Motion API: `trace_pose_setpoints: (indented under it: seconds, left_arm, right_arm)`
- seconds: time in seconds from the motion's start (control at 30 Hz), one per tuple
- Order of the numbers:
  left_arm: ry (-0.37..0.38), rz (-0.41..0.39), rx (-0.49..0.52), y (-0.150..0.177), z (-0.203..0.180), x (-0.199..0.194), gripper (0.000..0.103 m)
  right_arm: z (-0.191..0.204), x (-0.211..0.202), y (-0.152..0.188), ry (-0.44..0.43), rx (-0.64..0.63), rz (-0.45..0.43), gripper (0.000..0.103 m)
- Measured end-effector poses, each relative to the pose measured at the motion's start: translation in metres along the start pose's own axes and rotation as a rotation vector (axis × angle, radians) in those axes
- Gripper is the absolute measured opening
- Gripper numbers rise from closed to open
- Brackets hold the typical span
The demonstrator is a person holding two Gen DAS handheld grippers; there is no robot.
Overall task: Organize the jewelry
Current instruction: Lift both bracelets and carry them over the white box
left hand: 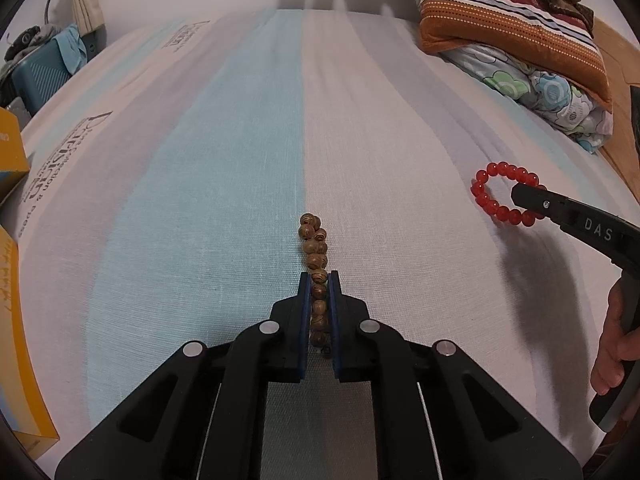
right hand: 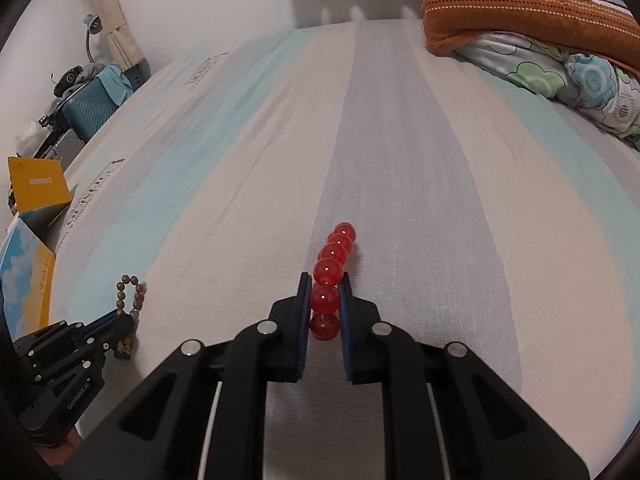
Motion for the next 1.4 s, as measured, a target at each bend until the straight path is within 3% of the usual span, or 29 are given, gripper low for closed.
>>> trace_pose_setpoints:
  seconds: [0.57,1.07,1.4]
  left_arm:
    - [0.002,-0.012,0.037,0.001,0.001,-0.043,0.007]
    - [-0.053,-0.033,0.014,0.004,0.035,-0.104,0.007]
    - [-0.098,-0.046,-0.024,0.007,0.068,-0.135,0.007]
  right_arm:
    - [0.006,-0.041,0.002,-0.027,0.027,-0.030,0.012]
    - [0.028,-0.082,0.012,-0.029,0.020,-0.030,0.012]
    - [0.067,-0.100,0.004,-0.052,-0.021,-0.047,0.012]
Point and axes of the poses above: each gripper's, at about its wrist camera, not at the fingertips, and x roughly the way its jaws point, z to its left, y to its underside, the point moved 10 cm from there along x, roughly the way its jaws point, and after that the axes turned 5 degrees about -x, right-handed, at the moved point
